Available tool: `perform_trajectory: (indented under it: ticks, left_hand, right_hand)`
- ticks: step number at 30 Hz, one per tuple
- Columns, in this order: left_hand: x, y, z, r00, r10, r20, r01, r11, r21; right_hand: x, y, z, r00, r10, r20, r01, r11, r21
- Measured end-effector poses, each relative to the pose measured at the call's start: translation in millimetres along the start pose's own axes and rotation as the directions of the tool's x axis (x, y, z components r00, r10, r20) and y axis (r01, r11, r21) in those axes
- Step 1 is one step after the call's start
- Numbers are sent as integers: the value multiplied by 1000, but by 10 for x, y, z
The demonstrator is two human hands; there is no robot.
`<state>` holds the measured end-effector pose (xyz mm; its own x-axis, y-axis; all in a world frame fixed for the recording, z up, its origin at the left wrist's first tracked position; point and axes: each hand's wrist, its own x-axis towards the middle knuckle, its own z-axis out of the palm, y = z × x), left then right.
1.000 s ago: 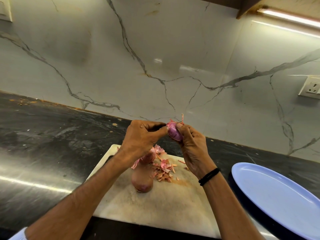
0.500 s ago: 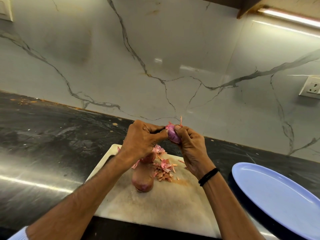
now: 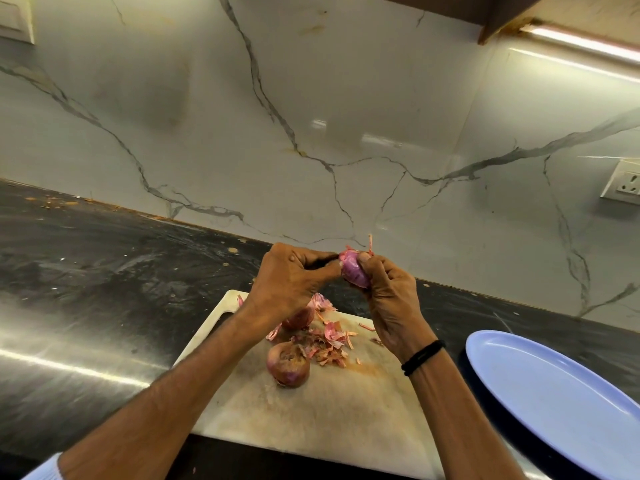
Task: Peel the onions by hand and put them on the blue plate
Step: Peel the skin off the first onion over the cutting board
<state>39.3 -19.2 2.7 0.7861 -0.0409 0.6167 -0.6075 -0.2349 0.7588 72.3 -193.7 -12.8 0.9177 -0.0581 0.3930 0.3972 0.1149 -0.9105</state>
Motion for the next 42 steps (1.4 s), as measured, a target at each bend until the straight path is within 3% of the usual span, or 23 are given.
perform_trajectory:
  ticks: [9, 16, 20, 31, 38, 42]
  left_hand:
    - [-21, -25, -29, 997, 76, 25, -77, 996, 53]
    - [-28, -11, -30, 992, 102, -71, -94, 990, 106]
    - [-22, -35, -25, 991, 79, -107, -68, 992, 107]
    - [-14, 72, -18, 999, -33, 25, 33, 999, -16]
    - [-13, 52, -21, 997, -39, -60, 40, 999, -1]
    - [-33, 46, 3, 997, -81, -19, 79, 995, -61]
  right_hand:
    - [-17, -19, 30, 999, 22, 24, -23, 999, 47]
    - [-46, -4, 27, 999, 20, 29, -20, 1000, 1]
    - [-56, -9, 64, 1000, 11, 21, -11, 1000, -19]
    - [-22, 5, 40, 1000, -8, 4, 8, 1000, -10]
    - [-65, -26, 86, 1000, 1, -3, -1, 999, -46]
    - [-74, -38, 74, 1000, -8, -13, 8, 999, -45]
